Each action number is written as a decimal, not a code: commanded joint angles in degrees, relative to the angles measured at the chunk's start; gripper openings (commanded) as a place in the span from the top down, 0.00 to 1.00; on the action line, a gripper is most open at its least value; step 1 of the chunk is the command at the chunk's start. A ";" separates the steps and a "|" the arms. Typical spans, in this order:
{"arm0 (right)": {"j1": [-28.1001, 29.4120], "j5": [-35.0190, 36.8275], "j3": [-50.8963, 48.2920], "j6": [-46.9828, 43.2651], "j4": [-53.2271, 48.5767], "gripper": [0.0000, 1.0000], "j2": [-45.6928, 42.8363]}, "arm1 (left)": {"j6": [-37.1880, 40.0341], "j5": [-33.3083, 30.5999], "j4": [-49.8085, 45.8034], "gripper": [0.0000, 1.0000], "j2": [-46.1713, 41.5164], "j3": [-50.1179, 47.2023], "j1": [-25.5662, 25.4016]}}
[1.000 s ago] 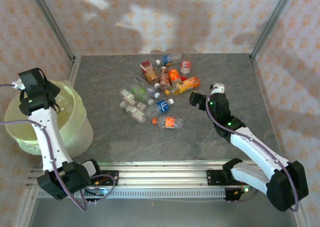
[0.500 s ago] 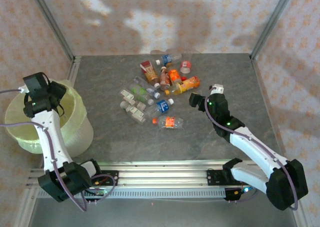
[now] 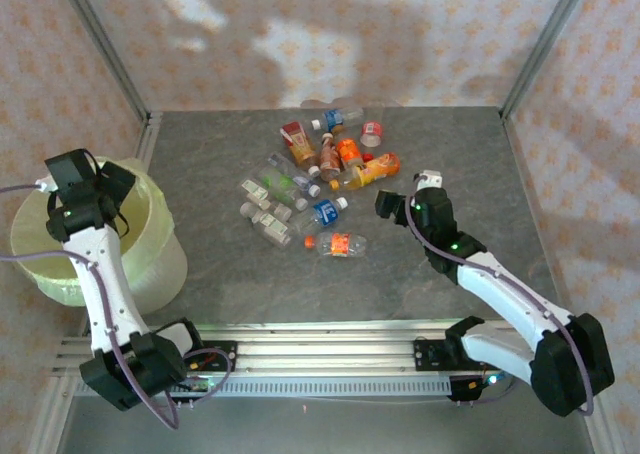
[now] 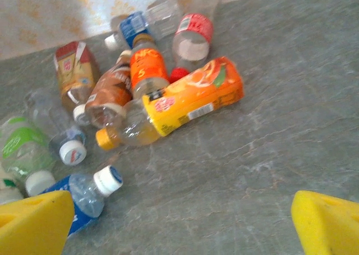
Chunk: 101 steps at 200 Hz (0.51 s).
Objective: Put the plastic bottles in the bin
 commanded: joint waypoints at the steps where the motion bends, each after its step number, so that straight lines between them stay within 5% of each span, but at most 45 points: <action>1: 0.11 -7.85 -0.17 -2.71 1.88 0.01 2.86 | -0.44 2.71 -3.36 0.04 -4.68 3.01 -0.08; 59: 0.32 -32.39 7.89 -17.48 -9.40 0.01 16.28 | -5.52 10.13 0.33 0.00 -10.19 4.51 -5.82; 101: 0.37 -31.94 16.76 -32.34 -24.79 0.02 23.46 | -11.13 9.01 7.87 0.00 -12.39 3.27 -13.84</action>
